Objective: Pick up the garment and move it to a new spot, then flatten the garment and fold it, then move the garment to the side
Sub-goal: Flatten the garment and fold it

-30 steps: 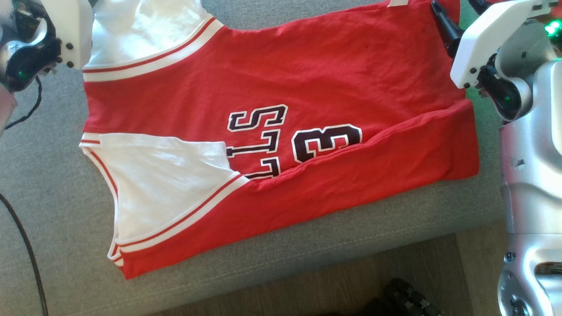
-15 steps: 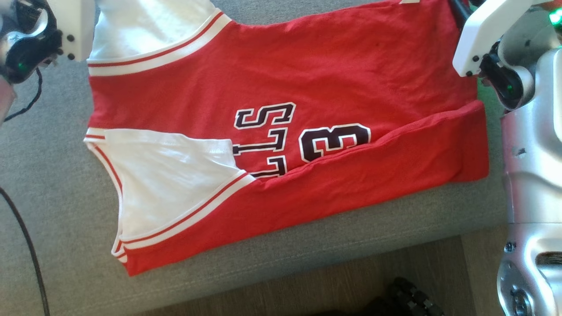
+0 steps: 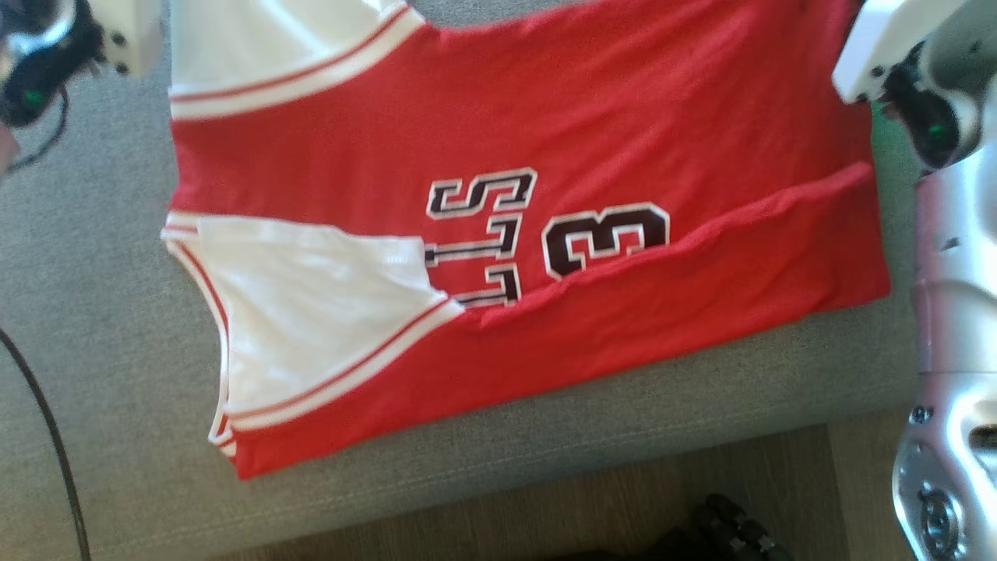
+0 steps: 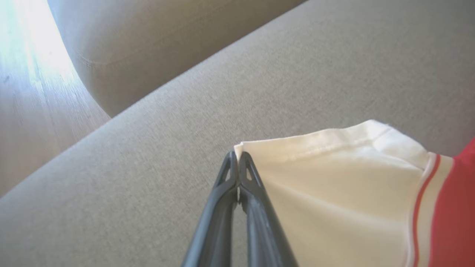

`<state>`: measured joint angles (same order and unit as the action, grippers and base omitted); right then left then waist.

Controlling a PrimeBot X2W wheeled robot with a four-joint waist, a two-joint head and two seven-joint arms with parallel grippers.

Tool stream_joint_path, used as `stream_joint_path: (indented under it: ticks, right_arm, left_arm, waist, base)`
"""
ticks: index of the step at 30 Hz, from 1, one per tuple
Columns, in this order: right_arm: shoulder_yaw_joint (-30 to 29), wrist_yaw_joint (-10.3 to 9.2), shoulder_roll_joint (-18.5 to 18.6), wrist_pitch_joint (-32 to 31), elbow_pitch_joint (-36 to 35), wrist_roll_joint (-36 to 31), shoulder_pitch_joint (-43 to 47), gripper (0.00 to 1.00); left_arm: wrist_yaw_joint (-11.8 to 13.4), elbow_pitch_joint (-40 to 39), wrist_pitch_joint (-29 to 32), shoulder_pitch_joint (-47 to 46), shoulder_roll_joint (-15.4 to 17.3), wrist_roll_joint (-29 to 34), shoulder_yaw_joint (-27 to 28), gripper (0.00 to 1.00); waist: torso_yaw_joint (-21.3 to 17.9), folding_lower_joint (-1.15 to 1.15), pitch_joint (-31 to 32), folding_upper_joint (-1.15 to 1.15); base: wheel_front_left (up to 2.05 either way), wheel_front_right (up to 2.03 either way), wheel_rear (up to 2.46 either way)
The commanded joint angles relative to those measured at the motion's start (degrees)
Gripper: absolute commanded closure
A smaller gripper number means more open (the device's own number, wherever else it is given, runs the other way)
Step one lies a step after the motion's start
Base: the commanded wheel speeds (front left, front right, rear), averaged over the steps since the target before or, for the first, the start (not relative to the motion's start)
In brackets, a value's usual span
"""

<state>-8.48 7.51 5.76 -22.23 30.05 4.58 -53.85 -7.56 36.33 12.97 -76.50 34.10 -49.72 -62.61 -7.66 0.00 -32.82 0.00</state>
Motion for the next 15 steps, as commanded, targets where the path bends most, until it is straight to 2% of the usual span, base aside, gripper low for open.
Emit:
stream_joint_path:
  ticks: [1, 7, 11, 15]
  right_arm:
    - [-0.14, -0.02, 0.05, 0.72, -1.78, -0.34, -1.87, 1.00]
    - [-2.65, -0.02, 0.15, 2.90, -1.51, 1.64, -3.79, 1.00]
    - [-2.78, -0.02, 1.05, 4.40, -1.42, 2.57, -4.39, 1.00]
    - [-1.84, -0.02, 1.98, 4.93, -0.95, 4.58, -3.28, 1.00]
  left_arm:
    - [0.08, -0.47, -1.26, -4.09, 2.71, 0.63, 2.41, 1.00]
    - [0.08, 1.58, -9.93, -5.78, 1.70, 2.94, 2.44, 1.00]
    - [0.08, 2.09, -18.14, -7.08, 1.84, 6.57, 1.76, 1.00]
    - [0.08, 2.72, -23.77, -6.06, 1.25, 7.38, 0.92, 1.00]
  waist:
    - [0.12, 0.00, 0.07, 0.00]
    - [1.27, 0.00, 0.53, 0.00]
    - [1.99, 0.00, 0.79, 0.00]
    - [2.87, 0.00, 1.82, 0.00]
  base:
    - [0.00, 0.00, 0.00]
    - [0.00, 0.00, 0.00]
    - [0.00, 0.00, 0.00]
    - [0.00, 0.00, 0.00]
